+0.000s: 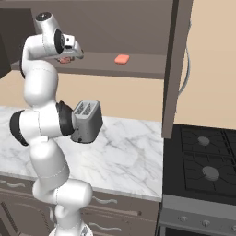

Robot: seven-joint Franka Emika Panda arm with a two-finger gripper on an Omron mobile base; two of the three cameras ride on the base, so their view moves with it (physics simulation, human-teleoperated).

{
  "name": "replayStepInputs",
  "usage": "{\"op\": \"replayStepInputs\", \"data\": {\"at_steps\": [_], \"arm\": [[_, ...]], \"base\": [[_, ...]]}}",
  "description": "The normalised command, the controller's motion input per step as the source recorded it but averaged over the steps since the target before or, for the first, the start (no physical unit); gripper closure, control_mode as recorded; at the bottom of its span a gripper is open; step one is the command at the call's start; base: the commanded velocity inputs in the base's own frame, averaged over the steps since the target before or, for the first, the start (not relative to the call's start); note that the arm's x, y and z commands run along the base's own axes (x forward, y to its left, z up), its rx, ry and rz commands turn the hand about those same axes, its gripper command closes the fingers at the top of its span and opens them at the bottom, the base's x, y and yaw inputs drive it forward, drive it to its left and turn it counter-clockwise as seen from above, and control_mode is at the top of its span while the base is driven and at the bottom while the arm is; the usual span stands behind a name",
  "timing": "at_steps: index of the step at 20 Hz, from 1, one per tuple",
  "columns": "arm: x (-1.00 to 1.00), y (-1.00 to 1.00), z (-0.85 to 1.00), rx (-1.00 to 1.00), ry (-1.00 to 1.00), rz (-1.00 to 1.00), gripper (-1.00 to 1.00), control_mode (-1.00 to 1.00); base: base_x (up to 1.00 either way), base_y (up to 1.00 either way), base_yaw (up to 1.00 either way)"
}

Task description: Pick the bar soap and bar soap from the cabinet and place them on the counter.

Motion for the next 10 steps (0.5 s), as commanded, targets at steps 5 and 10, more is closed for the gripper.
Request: {"op": "replayStepInputs", "data": {"at_steps": [5, 10], "arm": [[-0.20, -0.29, -0.80, 0.00, -0.03, -0.02, 1.00, -1.00], [-0.46, -0.29, -0.91, 0.00, -0.07, -0.04, 1.00, -1.00]], "base": [[0.00, 0.00, 0.00], [0.00, 0.00, 0.00]]}}
